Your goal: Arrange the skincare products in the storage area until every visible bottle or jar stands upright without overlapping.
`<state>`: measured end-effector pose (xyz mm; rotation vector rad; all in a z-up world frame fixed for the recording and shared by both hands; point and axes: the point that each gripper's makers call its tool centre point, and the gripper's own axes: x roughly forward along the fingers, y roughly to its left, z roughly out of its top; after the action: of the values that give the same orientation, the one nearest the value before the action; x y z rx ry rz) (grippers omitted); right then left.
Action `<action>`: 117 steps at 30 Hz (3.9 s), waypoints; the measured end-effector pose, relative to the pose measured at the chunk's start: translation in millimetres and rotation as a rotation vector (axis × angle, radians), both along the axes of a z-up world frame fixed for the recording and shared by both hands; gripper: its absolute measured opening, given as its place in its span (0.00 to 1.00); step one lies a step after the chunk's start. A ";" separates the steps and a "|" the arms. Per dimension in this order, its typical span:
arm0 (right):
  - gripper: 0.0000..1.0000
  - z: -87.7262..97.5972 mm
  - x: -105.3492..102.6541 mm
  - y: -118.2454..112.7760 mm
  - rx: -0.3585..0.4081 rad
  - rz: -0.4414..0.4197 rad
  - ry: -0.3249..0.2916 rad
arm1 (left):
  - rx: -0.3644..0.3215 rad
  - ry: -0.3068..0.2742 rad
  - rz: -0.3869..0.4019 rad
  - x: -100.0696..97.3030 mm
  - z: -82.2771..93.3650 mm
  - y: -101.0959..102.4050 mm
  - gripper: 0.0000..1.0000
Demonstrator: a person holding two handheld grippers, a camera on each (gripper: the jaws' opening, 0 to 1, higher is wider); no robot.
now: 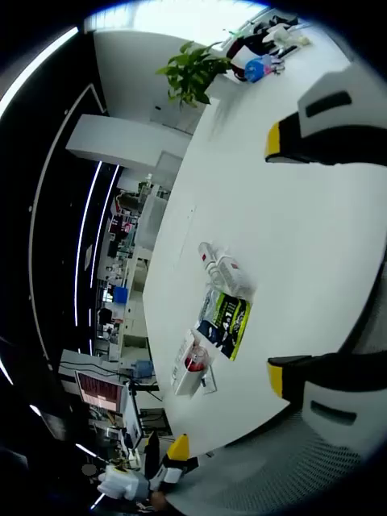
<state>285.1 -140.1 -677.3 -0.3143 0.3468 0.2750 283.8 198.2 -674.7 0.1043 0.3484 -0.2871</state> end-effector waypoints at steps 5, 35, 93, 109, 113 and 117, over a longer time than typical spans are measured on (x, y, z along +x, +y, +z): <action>0.94 -0.6 -0.5 0.4 0.001 0.004 0.005 | 0.002 -0.007 0.000 0.3 0.8 0.0 0.97; 0.99 -1.1 0.0 -0.4 0.010 -0.002 0.005 | -0.001 -0.004 -0.011 0.4 -0.6 -1.0 0.97; 1.00 -1.7 -1.0 -2.6 -0.014 -0.011 0.017 | 0.015 0.000 0.004 0.8 -1.6 3.3 0.97; 1.00 -0.6 -1.0 -6.2 -0.029 -0.027 0.011 | 0.115 0.023 -0.099 25.9 14.0 6.9 0.97; 1.00 0.3 -0.7 -5.2 -0.018 -0.020 0.004 | 0.151 0.042 -0.158 39.3 16.0 0.2 0.97; 1.00 1.0 -0.7 -4.8 -0.013 -0.017 -0.001 | 0.189 0.039 -0.212 53.1 22.1 -4.3 0.97</action>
<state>284.4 -144.9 -676.3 -0.3240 0.3502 0.2565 336.9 193.9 -652.6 0.3226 0.4036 -0.4662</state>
